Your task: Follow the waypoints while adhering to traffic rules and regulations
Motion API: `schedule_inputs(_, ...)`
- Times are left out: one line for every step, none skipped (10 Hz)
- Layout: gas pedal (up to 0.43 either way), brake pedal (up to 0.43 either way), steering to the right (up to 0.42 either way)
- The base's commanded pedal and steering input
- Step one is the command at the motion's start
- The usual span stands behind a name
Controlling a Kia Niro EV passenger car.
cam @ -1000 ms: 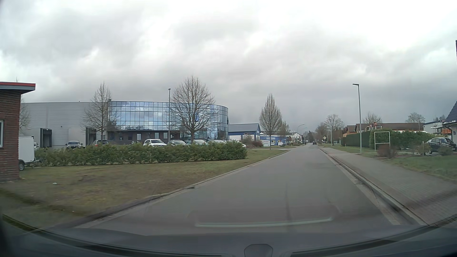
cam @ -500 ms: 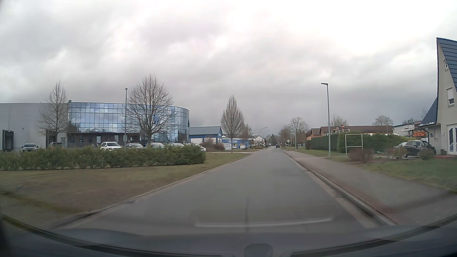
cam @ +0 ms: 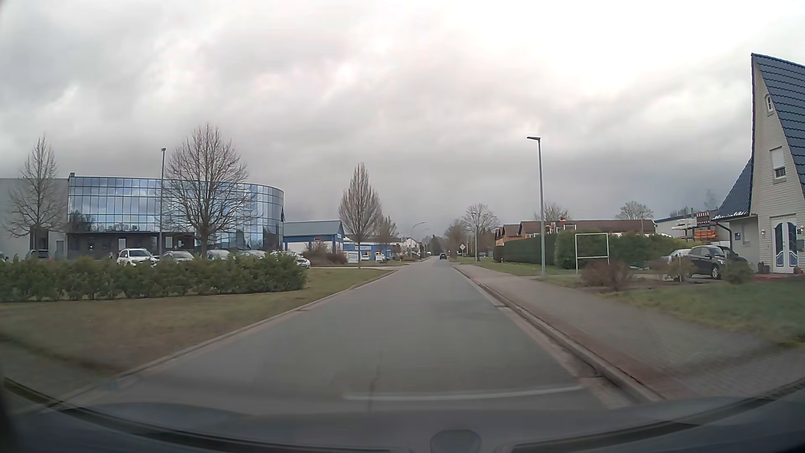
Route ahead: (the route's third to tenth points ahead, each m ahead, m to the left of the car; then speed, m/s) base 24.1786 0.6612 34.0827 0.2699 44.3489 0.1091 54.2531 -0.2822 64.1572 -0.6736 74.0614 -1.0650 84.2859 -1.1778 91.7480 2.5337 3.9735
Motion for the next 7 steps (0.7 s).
schedule_inputs(0.13, 0.0, 0.113)
schedule_inputs(0.13, 0.0, 0.099)
schedule_inputs(0.13, 0.0, 0.082)
schedule_inputs(0.13, 0.0, 0.067)
schedule_inputs(0.13, 0.0, 0.048)
schedule_inputs(0.13, 0.0, 0.03)
schedule_inputs(0.13, 0.0, 0.013)
